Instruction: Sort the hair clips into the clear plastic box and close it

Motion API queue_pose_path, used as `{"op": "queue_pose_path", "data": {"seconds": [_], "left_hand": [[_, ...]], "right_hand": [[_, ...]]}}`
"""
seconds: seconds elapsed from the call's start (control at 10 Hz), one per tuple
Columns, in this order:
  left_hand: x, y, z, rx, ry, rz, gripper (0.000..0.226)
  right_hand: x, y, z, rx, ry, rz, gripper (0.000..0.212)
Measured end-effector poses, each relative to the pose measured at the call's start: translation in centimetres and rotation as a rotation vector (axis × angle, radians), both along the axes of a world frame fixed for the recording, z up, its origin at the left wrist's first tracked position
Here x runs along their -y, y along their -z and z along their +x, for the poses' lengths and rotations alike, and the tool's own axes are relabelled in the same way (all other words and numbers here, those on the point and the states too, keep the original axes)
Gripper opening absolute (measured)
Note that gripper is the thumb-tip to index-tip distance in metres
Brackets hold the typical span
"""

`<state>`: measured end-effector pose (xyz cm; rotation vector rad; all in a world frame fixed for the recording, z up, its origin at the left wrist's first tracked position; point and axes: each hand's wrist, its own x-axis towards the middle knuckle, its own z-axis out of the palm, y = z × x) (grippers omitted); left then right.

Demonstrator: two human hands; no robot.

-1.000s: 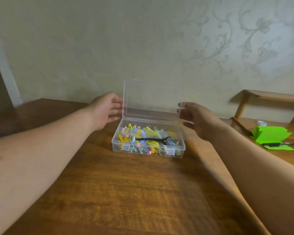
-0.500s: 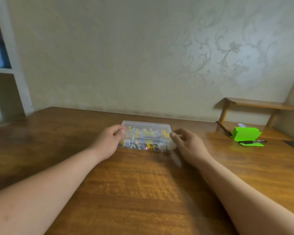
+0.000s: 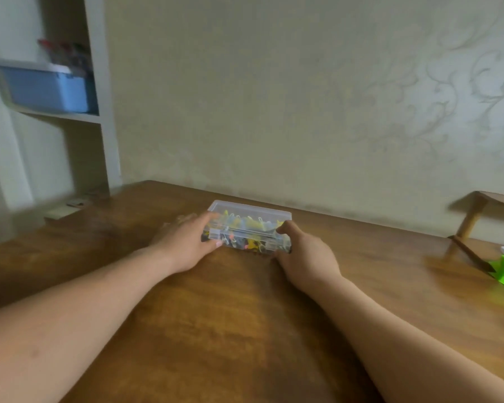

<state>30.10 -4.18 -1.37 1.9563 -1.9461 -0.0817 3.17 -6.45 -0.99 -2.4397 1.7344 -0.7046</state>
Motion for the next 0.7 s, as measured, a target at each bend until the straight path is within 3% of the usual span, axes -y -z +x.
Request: {"op": "queue_pose_path", "data": {"seconds": [0.2,0.5,0.6,0.7], "left_hand": [[6.1,0.5,7.5,0.000,-0.081,0.020,0.069],[13.8,1.2,12.0,-0.012,-0.042,0.036,0.067],[13.6,1.3,11.7,-0.065,-0.022,0.009,0.075],[12.4,1.0,11.2,-0.136,-0.064,-0.030,0.099]], "right_hand": [[6.8,0.9,8.4,-0.016,0.012,-0.047,0.039],[13.0,2.1,11.9,0.005,0.054,-0.102,0.038],[12.7,1.9,11.7,0.041,0.050,-0.111,0.046],[11.4,1.9,11.1,0.094,0.064,-0.056,0.070]]}}
